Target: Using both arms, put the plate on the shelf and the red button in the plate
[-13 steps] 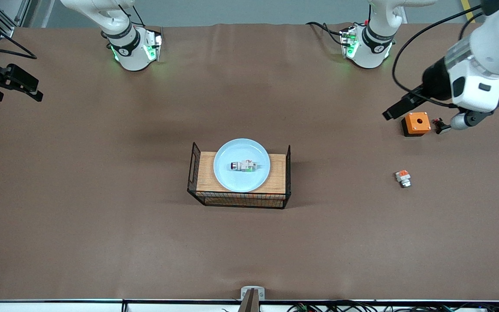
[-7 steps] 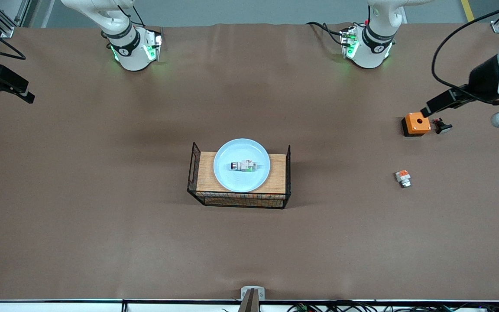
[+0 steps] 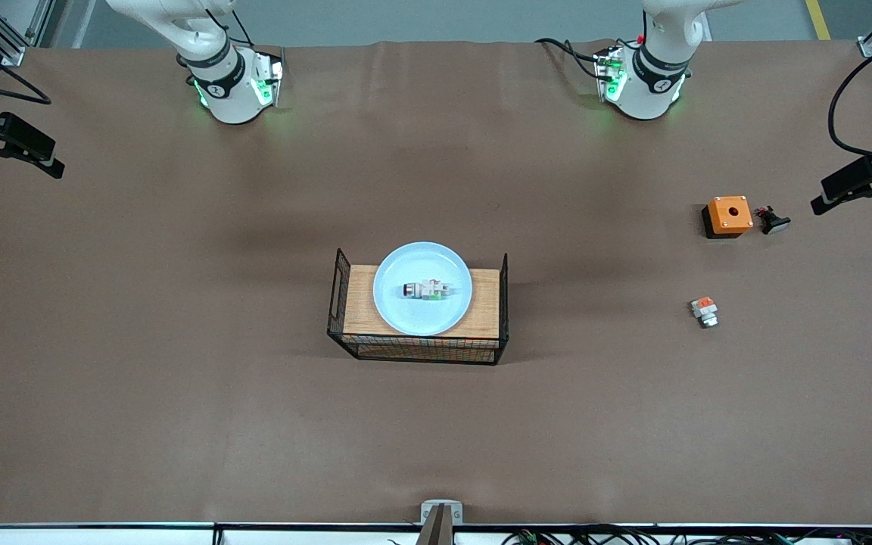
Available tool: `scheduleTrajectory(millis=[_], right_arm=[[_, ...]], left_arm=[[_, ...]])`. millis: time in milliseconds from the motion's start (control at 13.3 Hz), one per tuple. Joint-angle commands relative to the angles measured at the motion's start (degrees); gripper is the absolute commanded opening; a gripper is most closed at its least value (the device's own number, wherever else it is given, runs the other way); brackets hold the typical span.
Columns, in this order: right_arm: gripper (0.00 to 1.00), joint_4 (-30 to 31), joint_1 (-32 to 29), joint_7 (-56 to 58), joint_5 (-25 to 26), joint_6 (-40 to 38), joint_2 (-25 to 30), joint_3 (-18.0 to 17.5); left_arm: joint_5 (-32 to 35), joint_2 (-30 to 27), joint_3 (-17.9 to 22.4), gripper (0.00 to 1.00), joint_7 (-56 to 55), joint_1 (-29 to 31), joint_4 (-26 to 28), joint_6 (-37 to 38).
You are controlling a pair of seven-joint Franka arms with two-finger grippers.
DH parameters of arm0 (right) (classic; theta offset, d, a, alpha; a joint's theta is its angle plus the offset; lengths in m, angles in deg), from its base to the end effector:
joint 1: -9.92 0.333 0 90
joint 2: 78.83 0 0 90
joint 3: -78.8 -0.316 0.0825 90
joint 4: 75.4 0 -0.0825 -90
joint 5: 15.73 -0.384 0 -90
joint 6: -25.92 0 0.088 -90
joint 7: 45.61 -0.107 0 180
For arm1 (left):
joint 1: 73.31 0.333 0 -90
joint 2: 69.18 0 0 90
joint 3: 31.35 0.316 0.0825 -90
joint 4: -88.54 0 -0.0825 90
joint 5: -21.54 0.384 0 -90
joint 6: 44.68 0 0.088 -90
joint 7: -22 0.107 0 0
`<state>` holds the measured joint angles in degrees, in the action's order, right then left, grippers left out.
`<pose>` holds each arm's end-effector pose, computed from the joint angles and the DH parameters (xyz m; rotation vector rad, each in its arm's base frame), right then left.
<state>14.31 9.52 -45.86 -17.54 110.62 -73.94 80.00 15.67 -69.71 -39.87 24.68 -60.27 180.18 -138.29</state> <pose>0.5179 -0.0114 0.6646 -3.1080 0.0456 0.0027 0.5568 0.0332 0.6222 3.0421 0.0552 0.0758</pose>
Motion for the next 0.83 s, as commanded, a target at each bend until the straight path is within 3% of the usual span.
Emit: scheduleTrajectory(millis=[0, 226, 527, 753], right_arm=[[1.0, 1.43, 0.05, 0.6, 0.75, 0.46, 1.62, -0.23], [1.0, 1.43, -0.04, 0.69, 0.84, 0.47, 1.62, -0.15], [1.0, 1.43, -0.04, 0.69, 0.84, 0.47, 1.62, -0.23], [1.0, 1.43, -0.04, 0.69, 0.84, 0.29, 1.62, -0.14]], left_arm=[[0.77, 1.31, -0.53, 1.0, 0.23, -0.65, 0.3, -3.75], [0.77, 2.37, -0.19, 1.0, -0.39, -3.62, -0.05, -6.57], [4.2, 2.73, 7.97, 1.0, -2.94, -13.55, -0.32, -6.93], [4.2, 2.73, 9.57, 1.0, -3.98, -15.07, -0.41, -7.02]])
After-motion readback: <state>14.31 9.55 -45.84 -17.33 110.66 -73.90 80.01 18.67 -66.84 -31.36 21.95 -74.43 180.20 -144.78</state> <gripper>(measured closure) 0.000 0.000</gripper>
